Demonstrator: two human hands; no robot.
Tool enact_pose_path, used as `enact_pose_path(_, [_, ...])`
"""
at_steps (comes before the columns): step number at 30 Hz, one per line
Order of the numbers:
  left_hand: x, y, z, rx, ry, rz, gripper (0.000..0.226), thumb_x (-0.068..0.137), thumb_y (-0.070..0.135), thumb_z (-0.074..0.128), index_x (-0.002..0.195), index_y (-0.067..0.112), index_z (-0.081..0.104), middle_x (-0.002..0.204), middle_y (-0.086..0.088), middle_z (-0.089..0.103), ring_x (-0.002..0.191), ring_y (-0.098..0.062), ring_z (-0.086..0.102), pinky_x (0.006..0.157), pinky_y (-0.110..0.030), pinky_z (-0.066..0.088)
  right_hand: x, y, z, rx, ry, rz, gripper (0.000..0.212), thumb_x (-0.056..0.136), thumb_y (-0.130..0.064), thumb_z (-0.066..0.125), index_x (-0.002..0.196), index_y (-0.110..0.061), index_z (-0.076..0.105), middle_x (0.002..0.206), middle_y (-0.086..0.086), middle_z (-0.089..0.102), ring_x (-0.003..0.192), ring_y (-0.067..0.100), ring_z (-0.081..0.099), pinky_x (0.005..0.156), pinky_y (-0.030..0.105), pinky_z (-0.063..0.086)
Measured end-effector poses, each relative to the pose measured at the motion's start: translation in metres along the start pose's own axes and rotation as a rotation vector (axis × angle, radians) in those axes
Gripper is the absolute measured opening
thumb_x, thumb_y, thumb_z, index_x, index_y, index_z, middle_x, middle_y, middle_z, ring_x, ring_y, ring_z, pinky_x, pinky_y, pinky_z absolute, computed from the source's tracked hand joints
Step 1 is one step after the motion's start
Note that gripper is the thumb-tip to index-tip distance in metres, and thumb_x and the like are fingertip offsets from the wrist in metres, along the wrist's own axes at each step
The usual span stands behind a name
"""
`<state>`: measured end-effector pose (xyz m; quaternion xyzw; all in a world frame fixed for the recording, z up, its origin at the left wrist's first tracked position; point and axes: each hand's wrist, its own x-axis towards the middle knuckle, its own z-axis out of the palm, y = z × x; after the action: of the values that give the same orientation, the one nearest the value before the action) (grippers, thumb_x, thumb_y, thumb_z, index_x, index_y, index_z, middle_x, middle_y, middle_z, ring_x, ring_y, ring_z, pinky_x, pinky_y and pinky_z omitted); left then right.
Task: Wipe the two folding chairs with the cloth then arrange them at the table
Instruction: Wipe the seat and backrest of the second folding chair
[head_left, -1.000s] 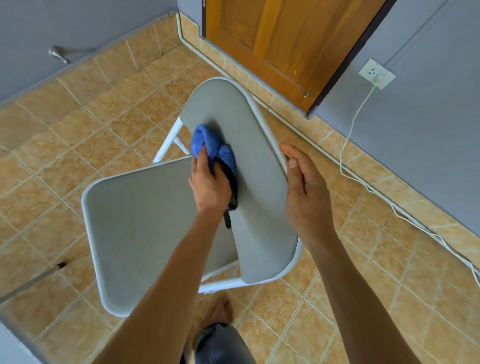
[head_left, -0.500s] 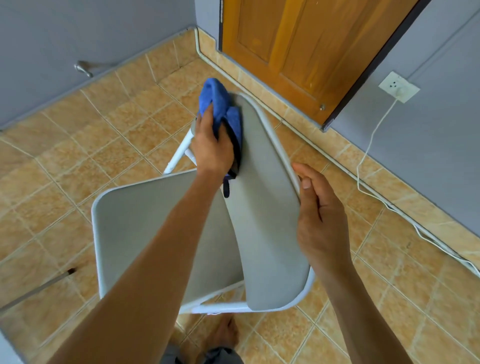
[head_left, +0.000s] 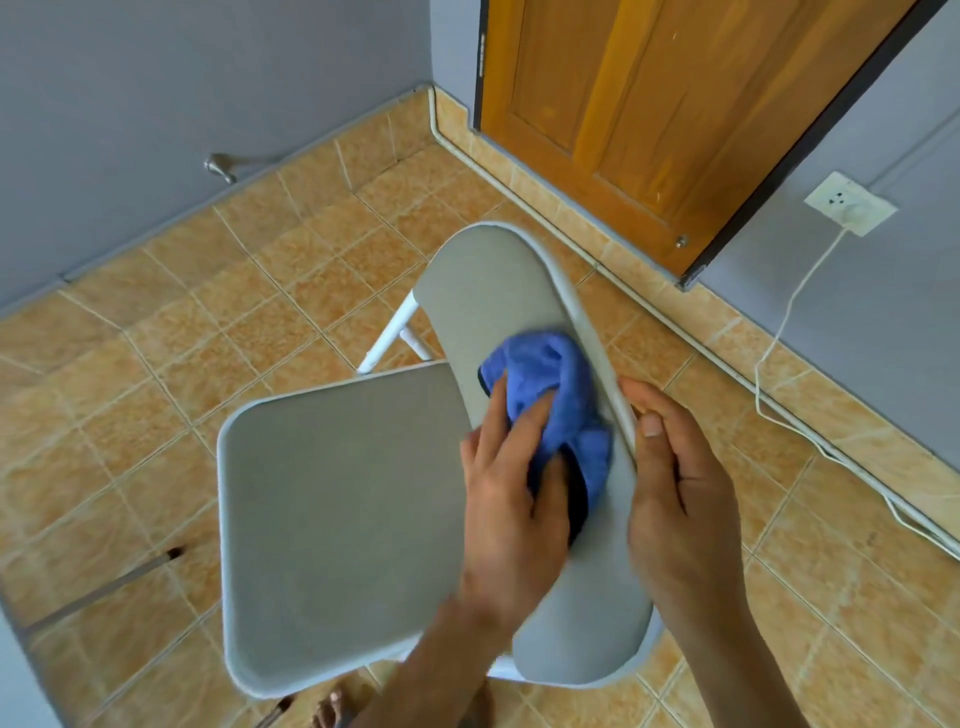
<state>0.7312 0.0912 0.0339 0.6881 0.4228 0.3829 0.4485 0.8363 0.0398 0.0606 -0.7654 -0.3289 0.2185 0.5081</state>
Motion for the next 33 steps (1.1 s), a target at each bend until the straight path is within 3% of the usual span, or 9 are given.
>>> enact_pose_path(4, [0.126,-0.030,-0.013,0.015,0.109,-0.045,0.037,0.089,0.015,0.041,0.119,0.014,0.062,0.118,-0.011,0.062,0.099,-0.017,0.059,0.089,-0.032,0.048,0.001,-0.002,-0.001,0.017,-0.016,0.032,0.034,0.108,-0.028,0.039,0.131,-0.037,0.061,0.129,-0.029,0.062,0.120,-0.008,0.056,0.094,0.015,0.049])
enact_pose_path(7, [0.160,-0.071,-0.026,0.084,0.153,-0.267,0.045,0.091,0.023,0.041,0.134,0.019,0.055,0.133,-0.009,0.057,0.115,-0.027,0.058,0.092,-0.030,0.045,0.001,-0.005,-0.001,0.013,-0.023,0.032,0.036,0.107,-0.026,0.038,0.132,-0.038,0.061,0.127,-0.033,0.061,0.118,-0.015,0.054,0.089,0.004,0.046])
enact_pose_path(13, [0.034,-0.074,-0.007,0.018,0.173,-0.460,0.035,0.091,0.010,0.048,0.121,0.024,0.059,0.110,-0.005,0.068,0.100,-0.026,0.064,0.078,-0.028,0.043,0.003,-0.005,0.000,0.036,-0.014,0.016,0.035,0.108,-0.026,0.037,0.132,-0.034,0.062,0.130,-0.024,0.063,0.122,-0.003,0.058,0.101,0.033,0.053])
enact_pose_path(17, [-0.085,-0.046,0.007,0.044,0.108,-0.397,0.059,0.086,0.011,0.051,0.124,0.056,0.050,0.137,0.018,0.055,0.121,0.018,0.046,0.094,-0.001,0.031,0.003,-0.001,-0.001,0.050,-0.004,-0.002,0.035,0.108,-0.024,0.038,0.132,-0.029,0.062,0.128,-0.019,0.066,0.118,0.001,0.062,0.097,0.032,0.054])
enact_pose_path(19, [-0.108,-0.031,0.005,0.072,0.117,-0.372,0.063,0.081,0.025,0.048,0.125,0.070,0.043,0.146,0.017,0.047,0.124,0.023,0.039,0.098,0.000,0.029,0.004,0.001,-0.001,0.060,0.001,0.003,0.035,0.107,-0.021,0.039,0.133,-0.025,0.063,0.128,-0.017,0.067,0.118,0.001,0.062,0.098,0.027,0.052])
enact_pose_path(24, [-0.034,0.007,0.003,-0.090,0.050,-0.240,0.050,0.083,0.006,0.046,0.121,0.035,0.061,0.127,0.006,0.060,0.118,-0.018,0.058,0.098,-0.036,0.046,0.005,0.004,0.001,0.046,0.027,-0.012,0.035,0.107,-0.017,0.040,0.131,-0.023,0.065,0.126,-0.023,0.065,0.118,-0.008,0.058,0.097,0.011,0.047])
enact_pose_path(26, [0.023,0.011,0.003,-0.094,0.072,-0.119,0.046,0.085,0.004,0.045,0.121,0.027,0.062,0.123,0.002,0.059,0.115,-0.019,0.058,0.099,-0.043,0.045,0.005,0.004,0.001,0.039,0.036,-0.005,0.035,0.107,-0.017,0.040,0.131,-0.022,0.065,0.126,-0.023,0.064,0.118,-0.009,0.058,0.095,0.009,0.046])
enact_pose_path(29, [0.087,-0.018,-0.005,-0.048,0.129,-0.122,0.042,0.088,0.012,0.046,0.124,0.025,0.062,0.125,-0.002,0.061,0.115,-0.017,0.058,0.101,-0.040,0.047,0.004,0.002,0.001,0.048,0.038,0.014,0.034,0.108,-0.019,0.040,0.132,-0.024,0.064,0.124,-0.021,0.067,0.114,-0.005,0.062,0.090,0.012,0.051])
enact_pose_path(33, [0.081,-0.075,-0.015,0.084,0.105,-0.387,0.046,0.093,0.018,0.048,0.137,0.031,0.053,0.132,0.000,0.061,0.117,-0.022,0.059,0.092,-0.024,0.044,0.002,-0.001,-0.002,0.025,0.045,0.021,0.033,0.108,-0.021,0.041,0.131,-0.026,0.064,0.122,-0.022,0.067,0.111,-0.004,0.063,0.089,0.015,0.053])
